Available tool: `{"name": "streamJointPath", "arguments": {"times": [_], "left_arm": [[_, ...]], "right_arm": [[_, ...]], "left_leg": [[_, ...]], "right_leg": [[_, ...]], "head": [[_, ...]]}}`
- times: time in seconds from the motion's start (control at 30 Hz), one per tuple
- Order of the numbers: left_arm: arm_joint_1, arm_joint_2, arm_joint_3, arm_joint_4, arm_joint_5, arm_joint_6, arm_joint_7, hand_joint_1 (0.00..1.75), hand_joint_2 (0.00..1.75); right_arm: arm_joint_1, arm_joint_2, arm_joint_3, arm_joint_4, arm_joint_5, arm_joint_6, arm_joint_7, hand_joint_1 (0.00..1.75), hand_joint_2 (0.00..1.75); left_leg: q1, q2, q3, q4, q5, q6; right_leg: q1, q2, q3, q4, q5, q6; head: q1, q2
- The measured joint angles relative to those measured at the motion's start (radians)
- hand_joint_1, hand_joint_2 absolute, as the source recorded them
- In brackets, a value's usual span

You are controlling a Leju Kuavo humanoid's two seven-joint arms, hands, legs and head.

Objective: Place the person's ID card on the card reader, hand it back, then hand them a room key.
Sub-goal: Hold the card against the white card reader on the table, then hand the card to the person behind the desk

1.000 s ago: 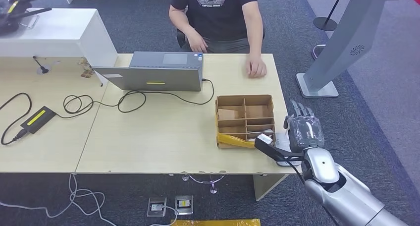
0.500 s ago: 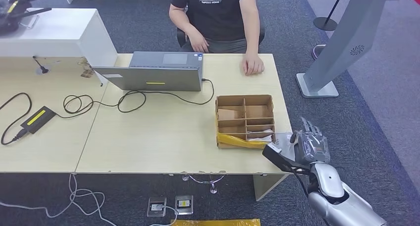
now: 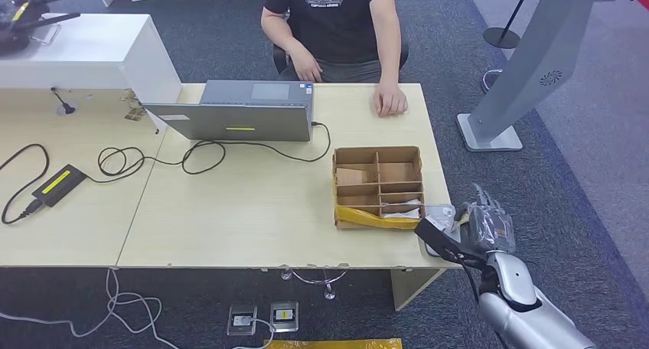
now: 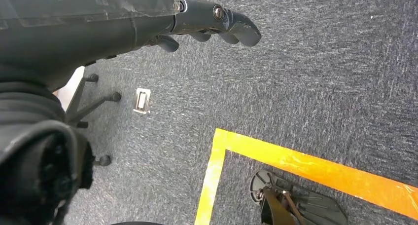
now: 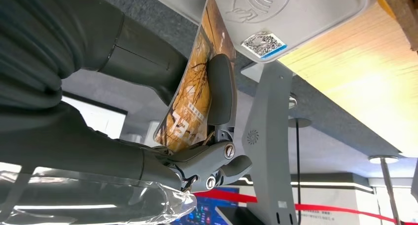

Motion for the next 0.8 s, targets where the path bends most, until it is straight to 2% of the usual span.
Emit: {"name": "streamJointPath", "arguments": {"times": [0.57,0.8], "left_arm": [[0.0,0.0,-0.001,0.0,0.009,0.002,0.01,0.0,0.0],[-0.001,0.0,-0.002,0.0,0.006,0.002,0.012,0.0,0.0]], "right_arm": [[-0.009,0.021,0.002,0.015,-0.052,-0.042,0.025,1.75,1.75],[-0.037,0.005,-0.002,-0.051,-0.004,-0.048,0.07,1.75,1.75]], "left_leg": [[0.0,0.001,0.001,0.0,0.0,0.0],[0.0,0.001,0.0,0.0,0.0,0.0]], "right_leg": [[0.0,0.001,0.0,0.0,0.0,0.0],[0.0,0.002,0.0,0.0,0.0,0.0]], "head": [[0.0,0.0],[0.0,0.0]]}}
